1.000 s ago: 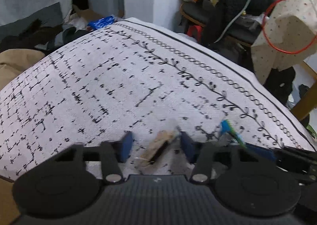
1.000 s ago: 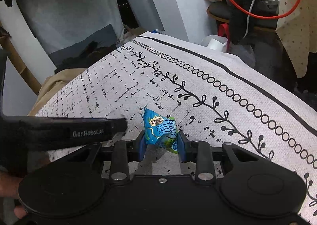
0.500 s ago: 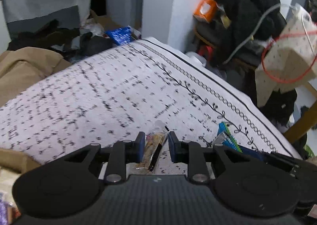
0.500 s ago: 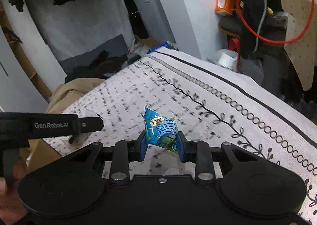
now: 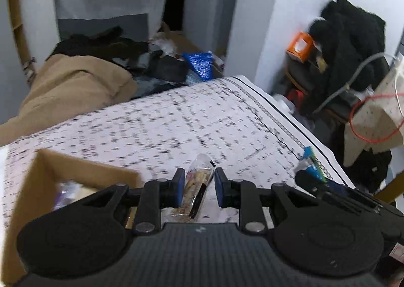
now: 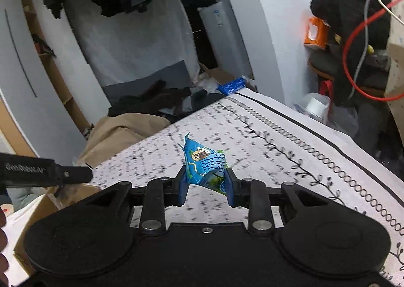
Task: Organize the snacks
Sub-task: 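Carry both items over the cardboard box and open both grippers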
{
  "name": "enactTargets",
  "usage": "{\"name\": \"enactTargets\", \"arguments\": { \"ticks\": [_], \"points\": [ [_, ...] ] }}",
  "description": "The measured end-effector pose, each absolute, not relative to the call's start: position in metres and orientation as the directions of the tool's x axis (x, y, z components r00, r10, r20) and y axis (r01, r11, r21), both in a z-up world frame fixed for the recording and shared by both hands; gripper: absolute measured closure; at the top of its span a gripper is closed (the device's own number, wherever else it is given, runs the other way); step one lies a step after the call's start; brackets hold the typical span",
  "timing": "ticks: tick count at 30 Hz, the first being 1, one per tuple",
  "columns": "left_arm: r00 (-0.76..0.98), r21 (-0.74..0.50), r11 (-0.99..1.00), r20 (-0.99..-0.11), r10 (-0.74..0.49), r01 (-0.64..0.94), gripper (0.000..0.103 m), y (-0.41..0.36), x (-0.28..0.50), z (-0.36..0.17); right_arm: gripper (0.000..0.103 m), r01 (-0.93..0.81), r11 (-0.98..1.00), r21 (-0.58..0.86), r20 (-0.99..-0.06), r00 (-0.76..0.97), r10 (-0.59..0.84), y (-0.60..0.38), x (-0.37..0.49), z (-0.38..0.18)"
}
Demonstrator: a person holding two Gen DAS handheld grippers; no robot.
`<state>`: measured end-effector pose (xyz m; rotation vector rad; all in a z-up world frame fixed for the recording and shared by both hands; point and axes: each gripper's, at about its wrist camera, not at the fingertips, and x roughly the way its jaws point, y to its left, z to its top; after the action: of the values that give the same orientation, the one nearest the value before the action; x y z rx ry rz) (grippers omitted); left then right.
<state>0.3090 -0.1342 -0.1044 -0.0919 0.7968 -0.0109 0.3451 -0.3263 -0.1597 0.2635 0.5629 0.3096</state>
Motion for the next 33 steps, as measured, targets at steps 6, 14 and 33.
{"name": "enactTargets", "arguments": {
  "ticks": [6,14,33],
  "points": [
    [0.724,-0.088,0.992,-0.689,0.009,-0.095,0.079,-0.109,0.292,-0.079,0.074,-0.279,0.911,0.306,-0.446,0.803,0.395,-0.304,0.334,-0.143],
    [0.719,-0.088,0.976,-0.69,0.085,-0.2,0.079,-0.08,0.273,-0.065,0.075,-0.365,0.883,0.294,-0.414,0.784,0.462,-0.28,0.322,-0.128],
    [0.633,-0.137,0.91,-0.758,0.158,-0.39,0.078,-0.016,0.238,-0.067,0.074,-0.529,0.808,0.261,-0.428,0.686,0.588,-0.215,0.294,-0.121]
  ]
}}
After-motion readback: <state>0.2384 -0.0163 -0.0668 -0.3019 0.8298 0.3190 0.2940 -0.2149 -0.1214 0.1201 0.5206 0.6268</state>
